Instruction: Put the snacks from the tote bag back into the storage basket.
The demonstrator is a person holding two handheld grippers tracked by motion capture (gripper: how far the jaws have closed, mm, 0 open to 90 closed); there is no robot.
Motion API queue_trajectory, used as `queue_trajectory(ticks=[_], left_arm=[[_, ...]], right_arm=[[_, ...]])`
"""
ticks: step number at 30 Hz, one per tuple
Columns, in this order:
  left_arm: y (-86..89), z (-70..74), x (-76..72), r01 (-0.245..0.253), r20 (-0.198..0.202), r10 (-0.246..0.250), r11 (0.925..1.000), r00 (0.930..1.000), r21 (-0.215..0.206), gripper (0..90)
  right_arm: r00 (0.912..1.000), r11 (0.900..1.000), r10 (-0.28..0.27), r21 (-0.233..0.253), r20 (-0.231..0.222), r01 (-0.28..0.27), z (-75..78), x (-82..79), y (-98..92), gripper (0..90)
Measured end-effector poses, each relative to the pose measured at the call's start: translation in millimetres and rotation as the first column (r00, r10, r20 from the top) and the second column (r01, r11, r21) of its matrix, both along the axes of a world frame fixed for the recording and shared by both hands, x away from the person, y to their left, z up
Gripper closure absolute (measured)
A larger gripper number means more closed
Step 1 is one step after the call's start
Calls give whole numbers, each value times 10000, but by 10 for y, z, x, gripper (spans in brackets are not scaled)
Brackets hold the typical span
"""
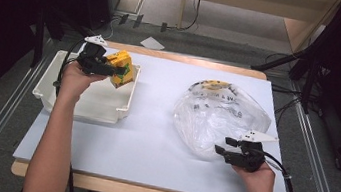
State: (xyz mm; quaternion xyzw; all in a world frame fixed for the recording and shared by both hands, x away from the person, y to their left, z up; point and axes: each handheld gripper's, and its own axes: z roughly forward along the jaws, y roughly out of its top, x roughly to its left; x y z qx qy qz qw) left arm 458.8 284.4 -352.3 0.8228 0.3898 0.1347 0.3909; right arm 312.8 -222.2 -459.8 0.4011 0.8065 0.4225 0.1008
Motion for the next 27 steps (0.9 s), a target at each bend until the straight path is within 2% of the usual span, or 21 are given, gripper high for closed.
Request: queue_trajectory(ticks=[10, 14, 17, 24, 27], left_arm=[[40, -184, 75, -214, -110, 218, 9993, 9997, 322, 520], [45, -255, 107, -216, -297, 223, 9995, 9993, 223, 520], [39, -296, 118, -266, -271, 279, 9986, 9992, 457, 519], [55, -369, 146, -304, -408, 315, 9991, 9987, 292, 518], [50, -407, 155, -336, -410, 351, 9988, 9985, 369, 518]], right_arm=[[10000, 10000, 13, -16, 1, -13, -1, 1, 1, 441], [10000, 10000, 26, -40, -10, -26, -3, 0, 3, 441], [10000, 10000, 21, -33, -10, -21, -2, 0, 2, 441], [10000, 10000, 37, -58, -16, -37, -3, 0, 2, 441], [10000, 10000, 44, -60, -19, -44, -5, 2, 4, 441]])
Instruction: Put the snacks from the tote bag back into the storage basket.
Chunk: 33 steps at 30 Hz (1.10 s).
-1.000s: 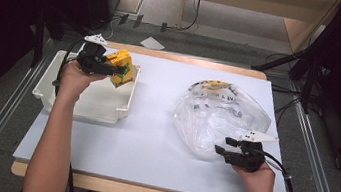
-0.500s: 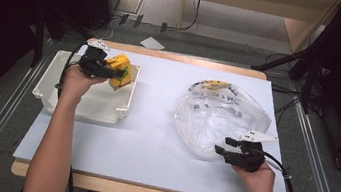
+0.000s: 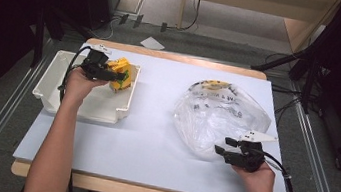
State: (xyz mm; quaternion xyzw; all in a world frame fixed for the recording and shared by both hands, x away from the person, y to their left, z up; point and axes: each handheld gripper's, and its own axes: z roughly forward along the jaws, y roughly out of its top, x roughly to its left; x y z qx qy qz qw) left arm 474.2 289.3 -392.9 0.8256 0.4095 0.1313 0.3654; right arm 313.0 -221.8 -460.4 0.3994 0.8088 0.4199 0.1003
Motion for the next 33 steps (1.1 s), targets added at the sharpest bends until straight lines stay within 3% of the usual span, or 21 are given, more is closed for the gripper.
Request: queue_trajectory(ticks=[13, 18, 26, 30, 33], left_arm=[[-70, -129, 34, 151, -47, -150, 9992, 9999, 375, 515], [-101, -159, 22, 414, 293, -423, 9986, 9987, 325, 513], [-40, -180, 14, 478, 16, -478, 9988, 9989, -57, 476], [-30, -191, -18, 341, 170, -336, 9989, 9993, -326, 462], [-38, -189, -35, 321, 186, -317, 9992, 9993, -218, 443]], right_arm=[[10000, 10000, 6, -5, 1, -6, 0, 1, -1, 441], [10000, 10000, 12, -17, -4, -12, 0, 0, -1, 441], [10000, 10000, 20, -52, 16, -20, -3, 2, 3, 442], [10000, 9999, 66, -90, 37, -66, 1, -4, 1, 441], [9999, 9999, 128, -112, 65, -127, 1, -4, 2, 441]])
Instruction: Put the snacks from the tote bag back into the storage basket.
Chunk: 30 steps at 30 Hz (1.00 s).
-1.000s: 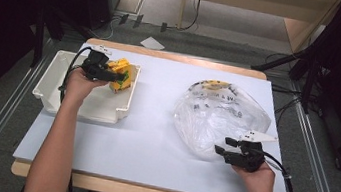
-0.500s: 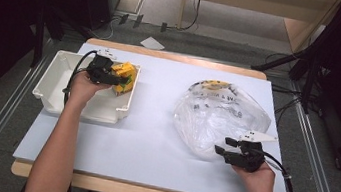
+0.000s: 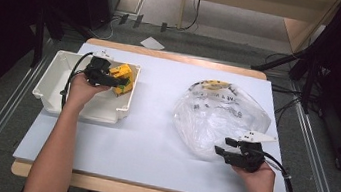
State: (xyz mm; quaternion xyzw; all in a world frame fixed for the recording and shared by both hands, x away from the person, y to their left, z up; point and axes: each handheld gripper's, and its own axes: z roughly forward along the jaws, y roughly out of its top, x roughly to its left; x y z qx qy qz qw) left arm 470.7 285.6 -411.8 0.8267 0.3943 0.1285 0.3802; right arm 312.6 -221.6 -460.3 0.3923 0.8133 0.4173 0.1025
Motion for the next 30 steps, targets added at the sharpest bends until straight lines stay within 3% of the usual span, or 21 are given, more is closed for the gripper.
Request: queue_trajectory(ticks=[6, 10, 16, 30], left_arm=[[-32, 48, -42, -164, 13, 163, 9995, 9999, 254, 413], [-3, 96, -59, -231, -161, 230, 9997, 9996, -90, 408], [13, 163, -103, -353, -243, 352, 9994, 9991, -51, 396], [111, 433, -244, -773, 184, 786, 9951, 9967, -616, 412]], right_arm=[[10000, 10000, -14, 32, -17, 14, 6, 1, -5, 441], [10000, 10000, 5, 34, -33, -5, 4, 4, -4, 441], [10000, 10000, -12, 30, -67, 12, 7, 0, -6, 440], [10000, 10000, 40, -35, -53, -40, -1, 3, -6, 439]])
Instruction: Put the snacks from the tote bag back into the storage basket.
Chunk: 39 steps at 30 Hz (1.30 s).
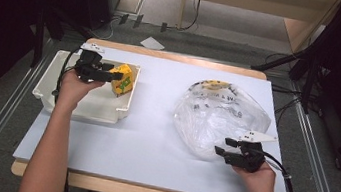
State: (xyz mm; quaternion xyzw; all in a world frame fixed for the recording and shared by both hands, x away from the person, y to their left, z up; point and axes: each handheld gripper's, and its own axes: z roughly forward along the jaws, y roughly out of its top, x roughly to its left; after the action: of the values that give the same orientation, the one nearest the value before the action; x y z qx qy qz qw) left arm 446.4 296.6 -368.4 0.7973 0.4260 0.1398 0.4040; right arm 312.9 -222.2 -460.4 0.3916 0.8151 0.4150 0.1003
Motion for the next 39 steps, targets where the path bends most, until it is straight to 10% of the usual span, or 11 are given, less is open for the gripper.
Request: queue_trajectory(ticks=[13, 22, 39], left_arm=[[118, 129, -206, -91, 28, 91, 9999, 10000, 66, 459], [104, 120, -330, 736, -309, -735, 9973, 9968, 38, 713], [68, -192, -293, 1172, -529, -1178, 9930, 9916, -149, 881]], right_arm=[[10000, 10000, 12, 41, -12, -12, 3, 9, 2, 440], [10000, 9999, 26, 99, 18, -26, 5, 44, -1, 440], [9998, 9998, 143, 107, 106, -144, 13, 62, -1, 459]])
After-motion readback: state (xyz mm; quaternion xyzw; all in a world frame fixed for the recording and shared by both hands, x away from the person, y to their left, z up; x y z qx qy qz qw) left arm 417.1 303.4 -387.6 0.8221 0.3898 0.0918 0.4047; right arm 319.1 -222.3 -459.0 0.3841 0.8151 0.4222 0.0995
